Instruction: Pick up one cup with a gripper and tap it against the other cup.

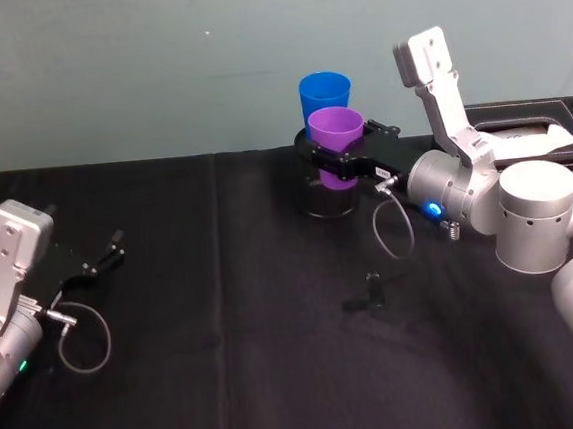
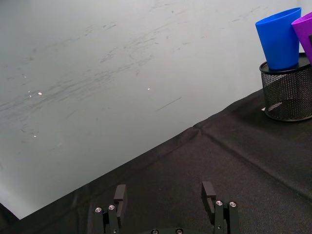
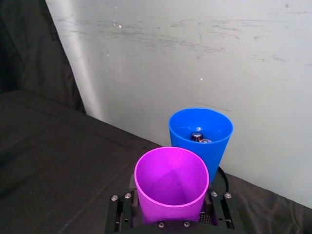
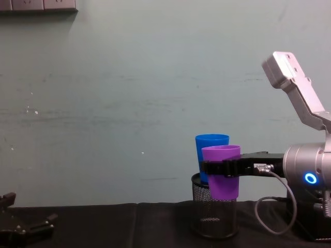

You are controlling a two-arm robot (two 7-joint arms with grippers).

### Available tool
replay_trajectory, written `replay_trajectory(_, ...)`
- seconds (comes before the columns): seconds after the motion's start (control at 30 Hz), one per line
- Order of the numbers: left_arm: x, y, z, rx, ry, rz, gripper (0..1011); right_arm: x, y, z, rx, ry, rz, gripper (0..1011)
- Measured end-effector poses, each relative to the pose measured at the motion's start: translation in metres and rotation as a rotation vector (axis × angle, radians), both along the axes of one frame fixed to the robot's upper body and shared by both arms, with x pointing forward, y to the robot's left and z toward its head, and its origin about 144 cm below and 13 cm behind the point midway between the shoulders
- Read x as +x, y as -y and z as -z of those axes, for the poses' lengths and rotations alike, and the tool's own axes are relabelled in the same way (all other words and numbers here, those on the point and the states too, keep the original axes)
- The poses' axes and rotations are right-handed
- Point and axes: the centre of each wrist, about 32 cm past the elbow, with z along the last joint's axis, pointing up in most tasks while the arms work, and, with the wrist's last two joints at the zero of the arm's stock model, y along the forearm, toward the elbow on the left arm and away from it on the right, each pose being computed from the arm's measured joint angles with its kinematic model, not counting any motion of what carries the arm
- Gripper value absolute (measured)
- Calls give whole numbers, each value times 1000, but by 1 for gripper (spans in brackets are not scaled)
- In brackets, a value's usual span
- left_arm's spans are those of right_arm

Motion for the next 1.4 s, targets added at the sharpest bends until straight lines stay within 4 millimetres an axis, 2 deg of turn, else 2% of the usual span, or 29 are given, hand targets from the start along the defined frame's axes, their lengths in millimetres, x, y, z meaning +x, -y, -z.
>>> replay_trajectory(1.4, 0, 0, 0, 0, 0, 0, 1000, 0, 0, 0, 0, 0, 0, 720)
